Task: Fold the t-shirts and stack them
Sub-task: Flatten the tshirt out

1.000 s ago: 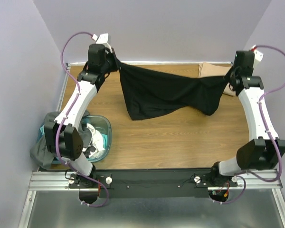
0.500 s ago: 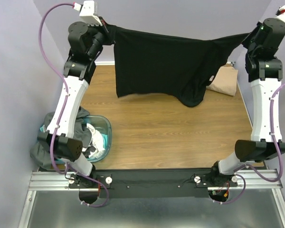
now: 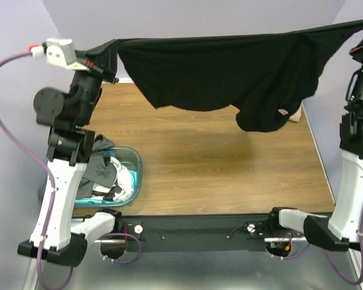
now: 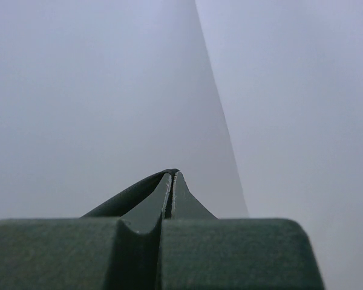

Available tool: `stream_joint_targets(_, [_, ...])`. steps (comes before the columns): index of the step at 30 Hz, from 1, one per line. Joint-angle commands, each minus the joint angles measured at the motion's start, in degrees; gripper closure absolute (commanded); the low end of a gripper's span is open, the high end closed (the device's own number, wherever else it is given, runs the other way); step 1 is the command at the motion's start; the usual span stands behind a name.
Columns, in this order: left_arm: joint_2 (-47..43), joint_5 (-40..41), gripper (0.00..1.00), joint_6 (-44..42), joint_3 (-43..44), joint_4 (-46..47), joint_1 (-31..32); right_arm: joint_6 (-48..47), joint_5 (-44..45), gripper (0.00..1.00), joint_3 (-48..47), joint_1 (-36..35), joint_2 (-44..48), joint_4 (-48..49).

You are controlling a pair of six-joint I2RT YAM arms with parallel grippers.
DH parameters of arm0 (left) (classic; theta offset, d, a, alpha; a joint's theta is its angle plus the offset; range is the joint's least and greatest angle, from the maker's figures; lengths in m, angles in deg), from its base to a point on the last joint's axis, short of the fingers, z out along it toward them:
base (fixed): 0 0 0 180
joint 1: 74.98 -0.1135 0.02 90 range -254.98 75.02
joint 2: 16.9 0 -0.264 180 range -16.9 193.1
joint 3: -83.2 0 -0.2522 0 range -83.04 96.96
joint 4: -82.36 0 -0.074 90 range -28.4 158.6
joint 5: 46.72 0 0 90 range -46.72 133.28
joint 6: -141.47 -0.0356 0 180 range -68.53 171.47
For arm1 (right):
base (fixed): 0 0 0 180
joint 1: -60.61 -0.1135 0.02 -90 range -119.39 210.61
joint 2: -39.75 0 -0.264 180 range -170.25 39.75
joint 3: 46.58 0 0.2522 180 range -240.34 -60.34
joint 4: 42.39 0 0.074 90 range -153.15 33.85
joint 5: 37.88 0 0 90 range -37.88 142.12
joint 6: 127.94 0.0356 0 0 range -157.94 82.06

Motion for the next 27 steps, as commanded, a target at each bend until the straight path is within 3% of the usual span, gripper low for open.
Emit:
stream_joint_targets(1, [-3.15,4.45,1.00,0.31,-5.22,7.75,-0.67,-1.14,-0.66,1.00,1.89,0.31,0.69,5.61])
stream_joint_targets(16, [22.68,-4.95,1.00,1.11,7.77,-0.92,-0.76,1.06,-2.60,0.99,3.65,0.31,-21.27,6.76])
stream_joint_targets(21, [25.85,-5.12,1.00,1.10,11.03,-2.87,-0.76,2.47,-4.01,1.00,3.04,0.31,-21.02,6.84])
stream_joint_targets(27, [22.88,-4.86,1.00,0.75,9.54,-2.17,-0.76,1.41,-4.63,1.00,3.56,0.31,-16.46,6.84])
